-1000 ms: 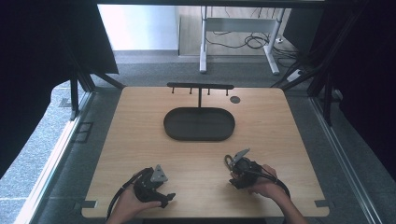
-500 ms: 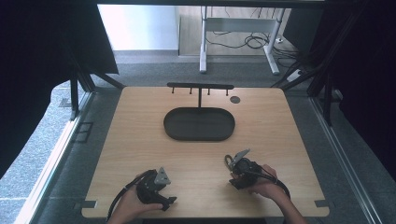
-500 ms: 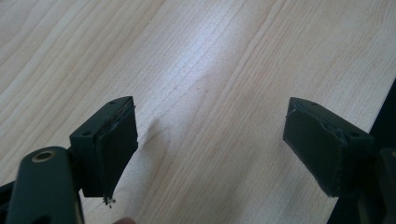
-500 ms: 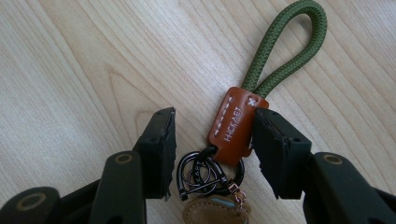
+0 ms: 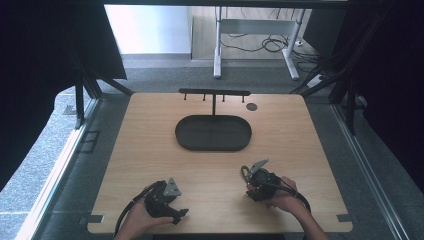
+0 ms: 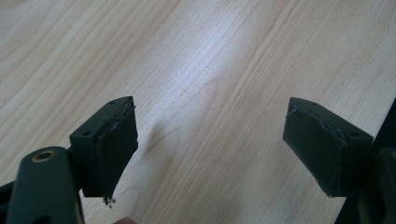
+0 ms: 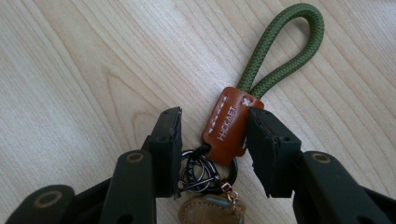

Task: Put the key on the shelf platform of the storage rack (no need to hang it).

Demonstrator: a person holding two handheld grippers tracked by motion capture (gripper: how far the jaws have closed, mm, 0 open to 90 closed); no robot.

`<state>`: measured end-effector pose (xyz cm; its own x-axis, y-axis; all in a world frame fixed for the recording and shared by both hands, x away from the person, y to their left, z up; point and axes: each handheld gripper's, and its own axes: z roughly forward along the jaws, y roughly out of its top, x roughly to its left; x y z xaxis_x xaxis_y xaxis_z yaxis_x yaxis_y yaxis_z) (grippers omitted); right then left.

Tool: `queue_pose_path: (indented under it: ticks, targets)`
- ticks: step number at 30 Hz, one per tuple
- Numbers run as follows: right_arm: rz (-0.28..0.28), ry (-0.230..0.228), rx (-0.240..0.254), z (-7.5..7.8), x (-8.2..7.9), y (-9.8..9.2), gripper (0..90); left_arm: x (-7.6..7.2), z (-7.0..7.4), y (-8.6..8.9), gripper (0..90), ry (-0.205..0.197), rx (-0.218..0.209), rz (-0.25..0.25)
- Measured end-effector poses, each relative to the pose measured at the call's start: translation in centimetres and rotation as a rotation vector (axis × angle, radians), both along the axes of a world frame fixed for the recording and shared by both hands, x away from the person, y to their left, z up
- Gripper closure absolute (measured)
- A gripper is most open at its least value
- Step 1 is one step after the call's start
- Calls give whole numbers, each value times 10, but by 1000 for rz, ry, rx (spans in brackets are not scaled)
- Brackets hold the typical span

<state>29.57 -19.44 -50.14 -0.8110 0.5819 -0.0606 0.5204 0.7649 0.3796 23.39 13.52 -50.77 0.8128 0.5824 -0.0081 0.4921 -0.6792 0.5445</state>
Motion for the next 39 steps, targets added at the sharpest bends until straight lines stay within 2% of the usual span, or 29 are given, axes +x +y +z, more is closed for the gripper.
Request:
queue_pose_path:
  ticks: [14, 23, 28, 31, 35, 38, 39]
  targets:
    - [9, 8, -7, 4, 6, 7, 593, 1, 2, 3, 184, -9, -11, 17]
    - [-13, 28, -45, 4, 9, 8, 612, 1, 4, 5, 184, -15, -15, 19]
    - [-41, 37, -65, 2, 11, 7, 666, 0, 4, 4, 184, -16, -17, 19]
    - [-42, 42, -58, 6, 12, 6, 757, 0, 4, 4, 184, -19, -19, 22]
    - [-47, 27, -29, 20, 15, 4, 893, 0, 5, 5, 184, -23, -23, 26]
    - [-47, 35, -28, 25, 16, 3, 888, 0, 6, 6, 184, -25, -26, 27]
    - [-46, 37, -34, 24, 17, 3, 837, 0, 6, 6, 184, -26, -26, 28]
